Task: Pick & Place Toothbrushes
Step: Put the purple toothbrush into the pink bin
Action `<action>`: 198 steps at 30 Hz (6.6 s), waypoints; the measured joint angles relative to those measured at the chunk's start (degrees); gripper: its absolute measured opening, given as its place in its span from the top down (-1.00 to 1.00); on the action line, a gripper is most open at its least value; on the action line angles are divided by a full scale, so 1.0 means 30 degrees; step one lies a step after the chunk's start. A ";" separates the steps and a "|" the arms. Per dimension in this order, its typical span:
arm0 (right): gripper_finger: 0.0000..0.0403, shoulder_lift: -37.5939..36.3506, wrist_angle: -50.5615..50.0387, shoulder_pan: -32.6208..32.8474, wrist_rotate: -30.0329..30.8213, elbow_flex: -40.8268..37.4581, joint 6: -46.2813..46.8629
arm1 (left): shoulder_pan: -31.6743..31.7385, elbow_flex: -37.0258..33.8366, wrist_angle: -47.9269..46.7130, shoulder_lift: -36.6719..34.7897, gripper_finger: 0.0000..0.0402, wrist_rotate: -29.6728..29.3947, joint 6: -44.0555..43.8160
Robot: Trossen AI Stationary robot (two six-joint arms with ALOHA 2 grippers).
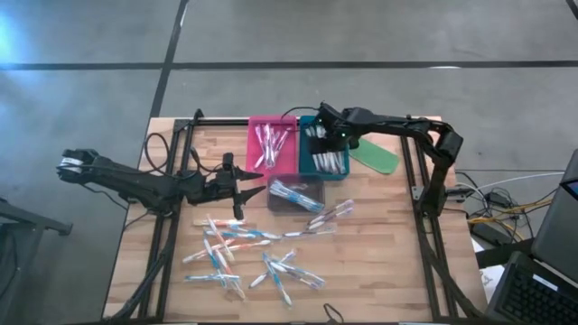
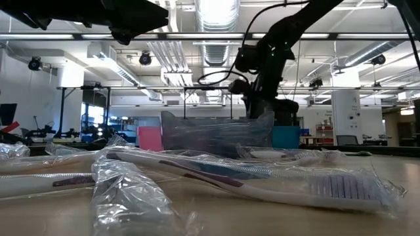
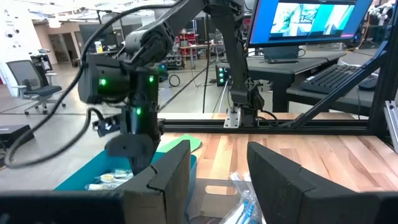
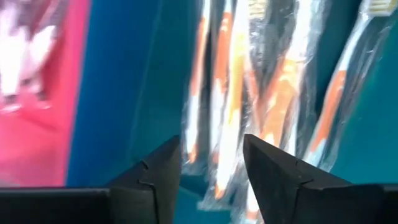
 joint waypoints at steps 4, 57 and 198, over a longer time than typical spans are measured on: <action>0.08 -0.0910 0.0055 -0.0161 -0.0833 0.0000 -0.0296 | 0.0000 0.0000 0.0007 0.0000 0.18 0.0000 0.0000; 0.77 -0.9003 -0.0003 1.9022 1.3623 -0.3266 -0.4127 | -0.0007 -0.0007 -0.0906 0.0000 0.18 0.1933 -0.1187; 0.96 -1.4280 -0.4306 1.3865 2.1359 -0.7861 -0.4189 | 0.4435 1.2152 -1.1052 0.5213 0.83 -0.1600 -0.4080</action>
